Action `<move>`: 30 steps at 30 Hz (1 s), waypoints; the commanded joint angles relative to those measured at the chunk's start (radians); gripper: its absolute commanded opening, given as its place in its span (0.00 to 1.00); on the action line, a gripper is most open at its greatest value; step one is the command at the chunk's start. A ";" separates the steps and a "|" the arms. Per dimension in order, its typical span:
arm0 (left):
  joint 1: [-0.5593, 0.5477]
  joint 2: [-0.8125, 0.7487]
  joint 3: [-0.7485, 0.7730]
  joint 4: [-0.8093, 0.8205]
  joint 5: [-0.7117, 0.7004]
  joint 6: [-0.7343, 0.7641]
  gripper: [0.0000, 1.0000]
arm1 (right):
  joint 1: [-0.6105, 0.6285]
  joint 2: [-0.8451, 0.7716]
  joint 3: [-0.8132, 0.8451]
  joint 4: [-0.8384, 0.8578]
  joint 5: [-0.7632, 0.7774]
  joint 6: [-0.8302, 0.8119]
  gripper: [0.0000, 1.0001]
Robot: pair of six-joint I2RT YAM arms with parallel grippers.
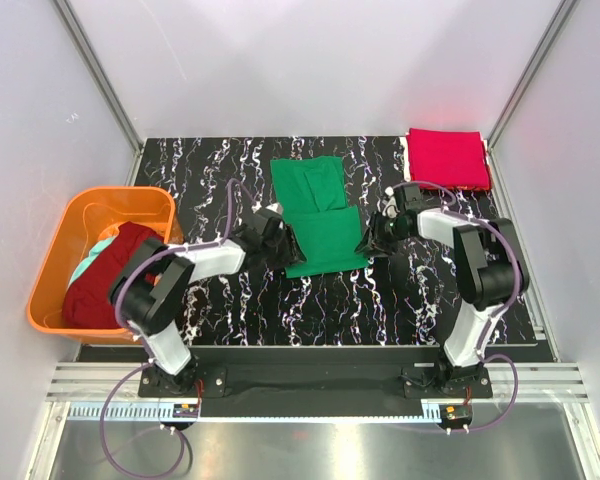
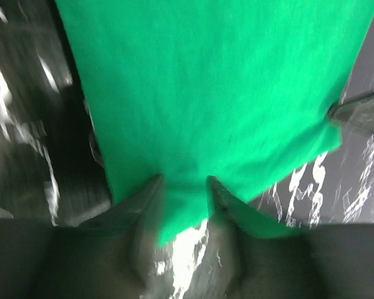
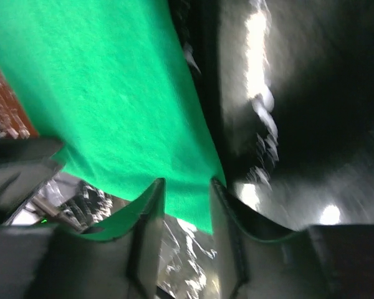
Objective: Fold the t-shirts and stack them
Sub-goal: Fold the tshirt
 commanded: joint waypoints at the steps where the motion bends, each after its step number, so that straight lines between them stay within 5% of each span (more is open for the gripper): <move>1: -0.045 -0.147 -0.022 -0.127 -0.097 0.045 0.53 | -0.003 -0.122 -0.034 -0.088 0.140 -0.055 0.45; 5: -0.050 -0.297 -0.071 -0.219 -0.171 0.031 0.66 | -0.004 -0.235 -0.062 -0.147 0.194 -0.066 0.59; 10: -0.050 -0.391 -0.173 -0.271 -0.215 -0.079 0.65 | -0.004 -0.274 -0.153 -0.102 0.176 -0.022 0.76; 20: -0.051 -0.333 -0.382 0.025 -0.189 -0.332 0.63 | -0.038 -0.186 -0.301 0.191 0.015 0.164 0.72; 30: -0.051 -0.192 -0.344 -0.001 -0.185 -0.524 0.62 | -0.047 -0.151 -0.329 0.246 0.033 0.233 0.66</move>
